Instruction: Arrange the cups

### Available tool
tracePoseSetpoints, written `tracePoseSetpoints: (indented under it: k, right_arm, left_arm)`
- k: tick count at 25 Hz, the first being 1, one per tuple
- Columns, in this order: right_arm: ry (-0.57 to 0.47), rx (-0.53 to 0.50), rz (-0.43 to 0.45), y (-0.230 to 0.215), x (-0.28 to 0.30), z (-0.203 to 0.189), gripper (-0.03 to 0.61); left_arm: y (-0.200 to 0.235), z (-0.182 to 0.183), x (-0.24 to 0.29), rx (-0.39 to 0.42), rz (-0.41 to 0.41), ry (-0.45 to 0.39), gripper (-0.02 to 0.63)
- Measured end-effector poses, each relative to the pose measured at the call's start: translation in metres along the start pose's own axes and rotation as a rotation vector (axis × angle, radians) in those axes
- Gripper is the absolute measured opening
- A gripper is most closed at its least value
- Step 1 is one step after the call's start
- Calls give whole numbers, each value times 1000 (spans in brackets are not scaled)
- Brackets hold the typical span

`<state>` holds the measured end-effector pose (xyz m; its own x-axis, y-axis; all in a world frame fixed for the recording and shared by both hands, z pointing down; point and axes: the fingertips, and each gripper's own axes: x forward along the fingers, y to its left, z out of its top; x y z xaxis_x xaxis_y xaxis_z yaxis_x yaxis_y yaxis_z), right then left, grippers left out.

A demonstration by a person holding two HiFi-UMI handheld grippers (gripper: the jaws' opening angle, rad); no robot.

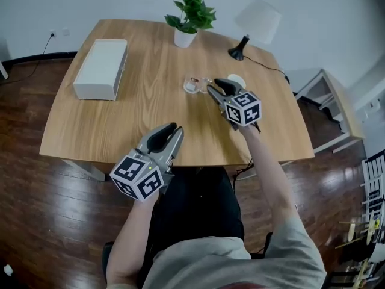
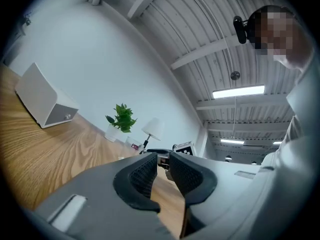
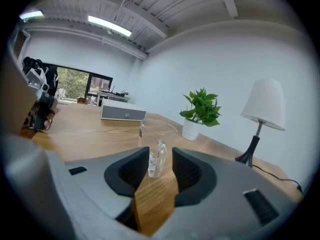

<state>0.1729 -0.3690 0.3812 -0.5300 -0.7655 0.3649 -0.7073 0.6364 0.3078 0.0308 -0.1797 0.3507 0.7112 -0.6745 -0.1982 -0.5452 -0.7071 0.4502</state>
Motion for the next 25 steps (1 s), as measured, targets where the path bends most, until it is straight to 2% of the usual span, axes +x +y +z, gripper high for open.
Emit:
tracePoseSetpoints:
  k: [4, 8, 10, 15, 19, 25]
  right_arm:
    - [1, 21, 25, 0, 13, -1, 160]
    - [11, 22, 62, 3, 22, 2, 119]
    - [16, 37, 78, 5, 22, 2, 67]
    - [-26, 128, 110, 11, 21, 13, 64]
    - [-66, 183, 120, 16, 25, 27, 64]
    - [-162, 262, 195, 37, 42, 69, 64]
  left_arm:
    - [1, 1, 0, -14, -3, -6, 66]
    - [2, 2, 0, -24, -4, -9, 66]
    - [2, 2, 0, -29, -6, -10, 66]
    - [7, 5, -2, -35, 1, -20, 66]
    - [20, 13, -7, -51, 37, -46, 66]
    - [37, 22, -14, -101, 81, -86, 66]
